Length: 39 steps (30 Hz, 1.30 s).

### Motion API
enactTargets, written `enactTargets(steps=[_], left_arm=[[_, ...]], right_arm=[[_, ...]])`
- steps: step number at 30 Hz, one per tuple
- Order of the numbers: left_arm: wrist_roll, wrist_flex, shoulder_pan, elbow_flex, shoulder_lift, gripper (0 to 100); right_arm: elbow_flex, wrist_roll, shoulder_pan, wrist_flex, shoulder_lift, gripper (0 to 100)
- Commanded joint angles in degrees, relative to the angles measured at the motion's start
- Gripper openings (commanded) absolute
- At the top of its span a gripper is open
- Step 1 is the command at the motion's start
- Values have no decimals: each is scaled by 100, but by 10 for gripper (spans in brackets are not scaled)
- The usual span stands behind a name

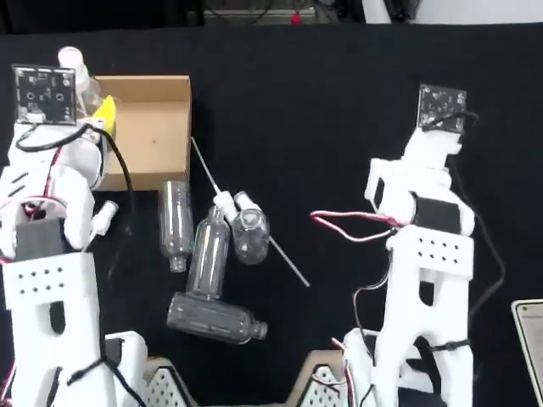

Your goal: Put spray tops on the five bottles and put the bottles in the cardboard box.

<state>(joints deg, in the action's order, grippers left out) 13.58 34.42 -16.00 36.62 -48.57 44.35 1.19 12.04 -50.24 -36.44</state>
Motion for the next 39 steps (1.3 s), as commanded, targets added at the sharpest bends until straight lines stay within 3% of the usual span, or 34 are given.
enactTargets(steps=[1,9,16,21,39], left_arm=[[-35,-492,-92,-259,211,105],[-35,-1301,-92,-259,879,105],[-308,-2224,-92,-505,1978,105],[-1020,-2233,-101,-1270,2927,106],[-1037,-2251,-409,-3073,5574,108]], right_arm=[[145,-70,97,404,4,131],[576,-62,97,466,4,131],[1332,-62,70,1424,4,131],[1763,-62,53,1960,4,131],[1851,-62,53,2022,31,131]])
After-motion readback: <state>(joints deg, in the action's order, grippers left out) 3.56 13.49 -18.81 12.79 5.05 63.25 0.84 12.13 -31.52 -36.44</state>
